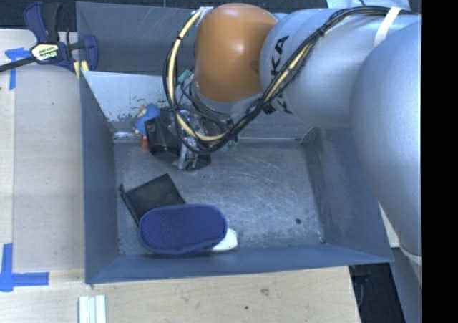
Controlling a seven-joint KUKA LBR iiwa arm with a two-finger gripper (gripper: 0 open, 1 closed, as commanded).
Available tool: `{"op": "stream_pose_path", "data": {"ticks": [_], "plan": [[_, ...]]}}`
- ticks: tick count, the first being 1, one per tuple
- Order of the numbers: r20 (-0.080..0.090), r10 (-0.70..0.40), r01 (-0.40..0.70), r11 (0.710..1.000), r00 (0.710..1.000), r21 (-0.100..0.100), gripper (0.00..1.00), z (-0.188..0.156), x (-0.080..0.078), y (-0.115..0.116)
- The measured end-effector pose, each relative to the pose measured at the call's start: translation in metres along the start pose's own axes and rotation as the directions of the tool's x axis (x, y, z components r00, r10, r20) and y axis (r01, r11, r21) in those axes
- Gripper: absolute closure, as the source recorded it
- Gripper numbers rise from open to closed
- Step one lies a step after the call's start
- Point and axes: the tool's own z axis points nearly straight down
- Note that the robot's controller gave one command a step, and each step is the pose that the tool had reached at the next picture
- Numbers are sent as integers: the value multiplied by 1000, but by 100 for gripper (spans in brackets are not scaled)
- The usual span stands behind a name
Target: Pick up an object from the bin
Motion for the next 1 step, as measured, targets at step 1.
{"op": "stream_pose_path", "data": {"ticks": [1], "plan": [[2, -18, 18, 1000, 1000, 0, 100, -75, 14, -3]]}}
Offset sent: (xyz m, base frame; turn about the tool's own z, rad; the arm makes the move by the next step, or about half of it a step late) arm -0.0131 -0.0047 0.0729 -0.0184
